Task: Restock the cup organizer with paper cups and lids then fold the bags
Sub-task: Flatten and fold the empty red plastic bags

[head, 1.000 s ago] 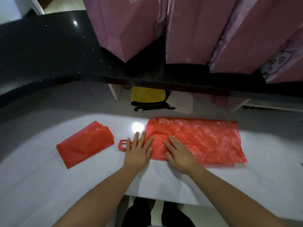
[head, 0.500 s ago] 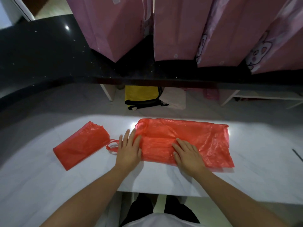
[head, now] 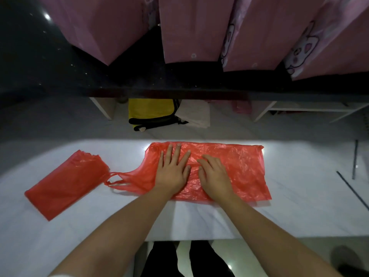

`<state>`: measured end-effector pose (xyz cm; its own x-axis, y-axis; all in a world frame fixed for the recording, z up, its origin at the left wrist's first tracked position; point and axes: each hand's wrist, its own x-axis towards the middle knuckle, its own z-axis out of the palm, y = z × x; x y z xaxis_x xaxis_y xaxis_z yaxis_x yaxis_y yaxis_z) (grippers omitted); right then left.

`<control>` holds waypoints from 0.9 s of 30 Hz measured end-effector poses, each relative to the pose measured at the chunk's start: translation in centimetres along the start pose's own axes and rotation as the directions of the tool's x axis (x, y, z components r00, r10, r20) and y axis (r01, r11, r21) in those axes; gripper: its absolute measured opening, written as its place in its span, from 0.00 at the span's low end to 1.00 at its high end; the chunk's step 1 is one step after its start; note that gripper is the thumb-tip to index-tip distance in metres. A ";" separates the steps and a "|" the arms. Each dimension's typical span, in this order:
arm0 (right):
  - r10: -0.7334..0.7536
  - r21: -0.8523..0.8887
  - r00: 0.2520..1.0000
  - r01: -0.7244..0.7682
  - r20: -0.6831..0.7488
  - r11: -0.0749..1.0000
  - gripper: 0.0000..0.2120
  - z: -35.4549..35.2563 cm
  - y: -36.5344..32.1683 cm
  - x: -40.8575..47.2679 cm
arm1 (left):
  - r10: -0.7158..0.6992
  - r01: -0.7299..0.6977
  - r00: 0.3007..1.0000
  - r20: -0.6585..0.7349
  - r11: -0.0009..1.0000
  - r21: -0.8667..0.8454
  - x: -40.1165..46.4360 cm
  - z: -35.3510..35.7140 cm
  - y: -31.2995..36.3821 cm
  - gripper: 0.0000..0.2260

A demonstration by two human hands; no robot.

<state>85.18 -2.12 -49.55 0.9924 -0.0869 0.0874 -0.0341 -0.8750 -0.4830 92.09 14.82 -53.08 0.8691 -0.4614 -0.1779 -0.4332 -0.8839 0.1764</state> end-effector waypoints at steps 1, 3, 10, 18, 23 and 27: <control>-0.013 -0.028 1.000 0.013 0.003 1.000 0.19 0.2 -0.3 0.6 | 0.007 -0.007 1.000 -0.014 1.000 0.000 0.0 0.1 0.2 0.26; -0.004 -0.100 0.993 0.016 0.117 0.995 0.23 1.0 -0.9 1.7 | 0.010 -0.010 1.000 -0.027 1.000 -0.001 0.0 0.3 0.2 0.26; 0.167 -0.305 0.959 -0.092 0.227 0.948 0.28 2.4 3.4 0.5 | -0.004 0.003 0.999 -0.046 0.999 -0.033 -0.3 0.6 -0.6 0.26; 0.182 -0.284 0.966 -0.125 0.185 0.951 0.29 1.1 6.6 0.2 | -0.040 0.040 0.999 -0.028 0.999 0.021 -0.8 -0.3 -3.0 0.28; 0.204 -0.241 0.963 -0.159 0.174 0.957 0.29 -0.1 8.2 -0.1 | -0.055 0.055 0.998 -0.020 0.998 0.028 -1.0 -0.6 -3.9 0.29; 0.233 -0.309 0.962 -0.181 0.141 0.934 0.29 -1.5 9.8 -0.5 | -0.058 0.058 0.998 -0.017 0.998 0.006 -1.1 -0.8 -4.2 0.29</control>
<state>84.17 -11.32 -53.02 0.9637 -0.2201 -0.1508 -0.2476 -0.9484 -0.1979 93.16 19.14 -52.85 0.8967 -0.4080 -0.1717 -0.3832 -0.9097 0.1602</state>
